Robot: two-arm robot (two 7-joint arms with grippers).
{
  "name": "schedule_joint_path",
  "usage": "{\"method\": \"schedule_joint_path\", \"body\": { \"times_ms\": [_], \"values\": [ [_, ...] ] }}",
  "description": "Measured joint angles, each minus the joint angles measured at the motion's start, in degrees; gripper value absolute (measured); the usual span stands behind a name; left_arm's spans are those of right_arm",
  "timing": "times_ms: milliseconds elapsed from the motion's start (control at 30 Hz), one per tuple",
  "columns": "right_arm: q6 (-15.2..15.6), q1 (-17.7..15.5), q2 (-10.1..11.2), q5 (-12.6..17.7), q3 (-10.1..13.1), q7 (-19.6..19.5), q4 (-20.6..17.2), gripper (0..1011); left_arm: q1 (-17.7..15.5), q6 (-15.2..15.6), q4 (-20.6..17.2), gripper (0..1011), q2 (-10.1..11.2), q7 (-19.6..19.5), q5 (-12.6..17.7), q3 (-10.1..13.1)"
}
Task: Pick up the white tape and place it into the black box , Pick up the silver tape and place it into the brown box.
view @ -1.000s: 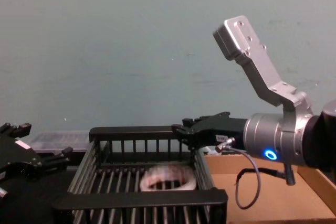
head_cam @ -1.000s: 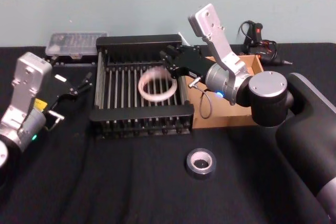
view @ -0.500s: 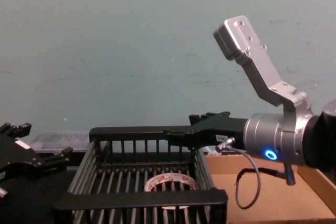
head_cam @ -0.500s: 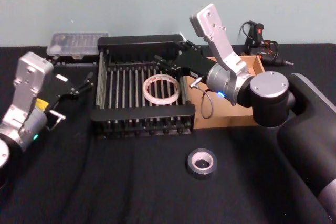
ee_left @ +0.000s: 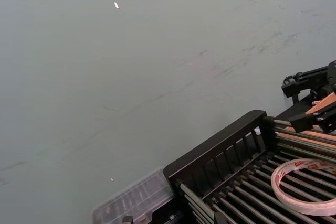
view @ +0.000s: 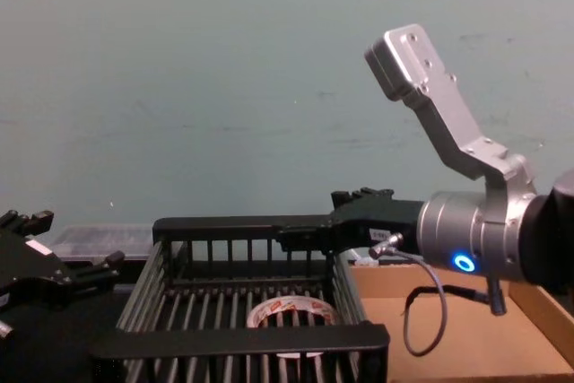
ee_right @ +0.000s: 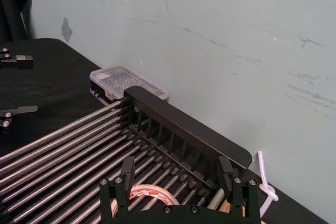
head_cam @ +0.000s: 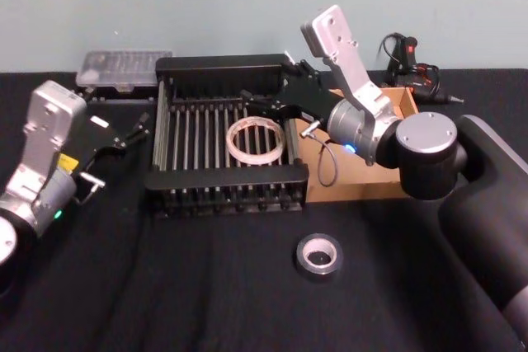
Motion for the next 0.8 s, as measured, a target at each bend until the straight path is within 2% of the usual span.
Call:
{"method": "schedule_joint_path", "body": {
  "times_ms": [400, 800],
  "values": [
    [2.4, -2.8, 2.3, 0.9, 0.5, 1.4, -5.5, 1002, 0.0, 0.0, 0.0, 1001, 0.0, 0.0, 0.0, 0.0],
    [2.4, -9.0, 6.3, 1.8, 1.1, 1.5, -14.8, 1002, 0.0, 0.0, 0.0, 1002, 0.0, 0.0, 0.0, 0.0]
  ]
}}
